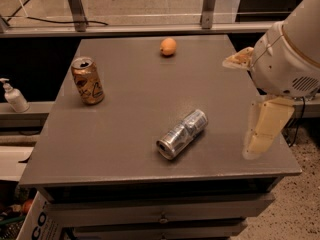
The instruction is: Place redbull can upright
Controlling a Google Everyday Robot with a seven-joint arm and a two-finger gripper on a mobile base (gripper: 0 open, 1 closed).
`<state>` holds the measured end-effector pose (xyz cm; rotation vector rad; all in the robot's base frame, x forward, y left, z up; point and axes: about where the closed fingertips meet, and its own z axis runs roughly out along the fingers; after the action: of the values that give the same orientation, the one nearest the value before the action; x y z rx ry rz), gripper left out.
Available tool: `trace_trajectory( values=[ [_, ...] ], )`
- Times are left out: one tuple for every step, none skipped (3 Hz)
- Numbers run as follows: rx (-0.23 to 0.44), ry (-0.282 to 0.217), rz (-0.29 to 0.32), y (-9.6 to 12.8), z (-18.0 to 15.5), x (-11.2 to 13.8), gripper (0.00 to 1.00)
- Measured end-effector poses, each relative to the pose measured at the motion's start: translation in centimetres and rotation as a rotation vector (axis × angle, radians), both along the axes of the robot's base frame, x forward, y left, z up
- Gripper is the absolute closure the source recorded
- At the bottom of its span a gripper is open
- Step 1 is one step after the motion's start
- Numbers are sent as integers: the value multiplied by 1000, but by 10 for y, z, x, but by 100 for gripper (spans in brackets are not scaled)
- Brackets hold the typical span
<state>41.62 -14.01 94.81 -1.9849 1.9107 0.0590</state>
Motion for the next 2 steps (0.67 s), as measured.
trace_trajectory(
  values=[
    [8, -10, 134, 32, -8, -5, 0],
    [8, -27, 275, 64, -15, -10, 0]
  ],
)
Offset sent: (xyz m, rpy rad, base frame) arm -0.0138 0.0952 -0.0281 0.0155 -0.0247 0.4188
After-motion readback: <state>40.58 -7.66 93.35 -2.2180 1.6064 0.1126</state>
